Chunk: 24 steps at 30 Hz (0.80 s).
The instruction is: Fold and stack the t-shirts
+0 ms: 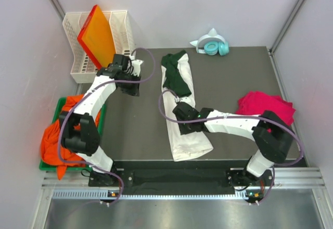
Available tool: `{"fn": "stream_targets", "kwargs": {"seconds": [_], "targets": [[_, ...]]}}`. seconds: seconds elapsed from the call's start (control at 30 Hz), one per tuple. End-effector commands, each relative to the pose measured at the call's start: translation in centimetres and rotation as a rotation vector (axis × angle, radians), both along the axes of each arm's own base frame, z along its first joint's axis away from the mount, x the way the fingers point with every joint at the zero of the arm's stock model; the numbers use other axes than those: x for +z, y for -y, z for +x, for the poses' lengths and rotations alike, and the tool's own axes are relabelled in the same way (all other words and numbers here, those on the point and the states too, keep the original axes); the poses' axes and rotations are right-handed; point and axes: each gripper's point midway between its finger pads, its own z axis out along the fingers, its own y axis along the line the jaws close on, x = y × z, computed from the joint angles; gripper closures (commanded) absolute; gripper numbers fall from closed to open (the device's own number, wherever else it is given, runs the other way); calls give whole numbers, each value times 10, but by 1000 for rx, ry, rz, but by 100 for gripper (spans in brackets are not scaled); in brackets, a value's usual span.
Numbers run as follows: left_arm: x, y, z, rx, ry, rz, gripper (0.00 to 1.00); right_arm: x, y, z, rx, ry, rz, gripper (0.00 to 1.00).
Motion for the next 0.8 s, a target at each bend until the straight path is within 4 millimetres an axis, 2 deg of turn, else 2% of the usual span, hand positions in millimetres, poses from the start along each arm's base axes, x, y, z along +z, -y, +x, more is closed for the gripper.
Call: {"fn": "stream_targets", "kwargs": {"seconds": [0.0,0.2,0.27,0.3,0.37,0.4,0.5,0.63,0.77], "targets": [[17,-10,4,19,66,-9,81,-15,-22,-6,-23,4,36,69],[7,-16,-6,32,30,-3,83,-51,-44,-31,63,-81,-4,70],[5,-17,-8,34,27,-2,83,-51,-56,-34,87,-89,10,70],[5,-17,-9,34,26,-2,83,-59,-59,-38,100,-113,-1,69],[4,-18,-11,36,26,-1,83,-57,-75,-37,128,-118,18,69],[4,-19,-12,38,24,-2,83,-64,-79,-39,138,-135,7,69],[2,-18,-14,39,16,-5,83,-58,-103,-34,173,-133,32,69],[4,-19,-15,42,23,-9,83,-56,-113,-29,194,-126,30,69],[3,-21,-18,47,26,0,83,-41,-106,-14,163,-65,16,69]]}}
